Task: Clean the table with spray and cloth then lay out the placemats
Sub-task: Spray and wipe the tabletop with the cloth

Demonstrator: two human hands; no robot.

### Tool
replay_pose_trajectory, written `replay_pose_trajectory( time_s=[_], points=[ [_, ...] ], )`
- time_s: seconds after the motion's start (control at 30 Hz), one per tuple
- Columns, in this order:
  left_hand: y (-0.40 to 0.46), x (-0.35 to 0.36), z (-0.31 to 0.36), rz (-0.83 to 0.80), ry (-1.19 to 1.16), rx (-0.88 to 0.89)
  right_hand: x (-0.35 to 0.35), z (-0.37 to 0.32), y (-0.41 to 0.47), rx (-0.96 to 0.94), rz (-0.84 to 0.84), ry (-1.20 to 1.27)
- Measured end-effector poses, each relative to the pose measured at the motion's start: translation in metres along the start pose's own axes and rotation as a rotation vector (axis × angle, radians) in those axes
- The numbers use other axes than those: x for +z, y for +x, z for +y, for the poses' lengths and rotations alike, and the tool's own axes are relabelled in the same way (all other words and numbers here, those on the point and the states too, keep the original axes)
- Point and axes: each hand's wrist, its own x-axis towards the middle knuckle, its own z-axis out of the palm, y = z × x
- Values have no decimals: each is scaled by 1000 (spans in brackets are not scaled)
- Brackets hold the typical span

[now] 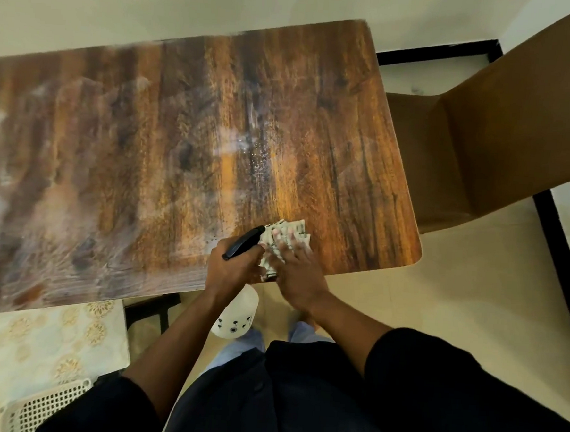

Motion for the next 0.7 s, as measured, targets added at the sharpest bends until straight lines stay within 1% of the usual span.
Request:
replay_pose_trajectory(
  time_s=[0.07,0.13,0.2,0.37,0.47,0.6,0.63,0.7],
  points=[
    [0,-8,-2,2,3,8,6,-9,-1,-27,5,0],
    [3,-19,-9,8,-4,8,6,-3,0,-40,28,-7],
    [6,-30,-17,-2,-20,-8,3,8,1,-3,54,-15],
    [4,-60,-27,-33,-67,-29,-16,44,6,348,140,-51],
    [1,-77,-33,-26,-90,-32,-23,52,13,493,179,-29],
    [0,-102,-47,-10,-95,-34,-14,18,29,624,185,-5],
    [0,-108,-52,-2,-92,-35,-10,3,34,618,170,-11],
    [-1,-120,-60,18,-92,-51,-3,-31,48,539,137,-16]
  ],
)
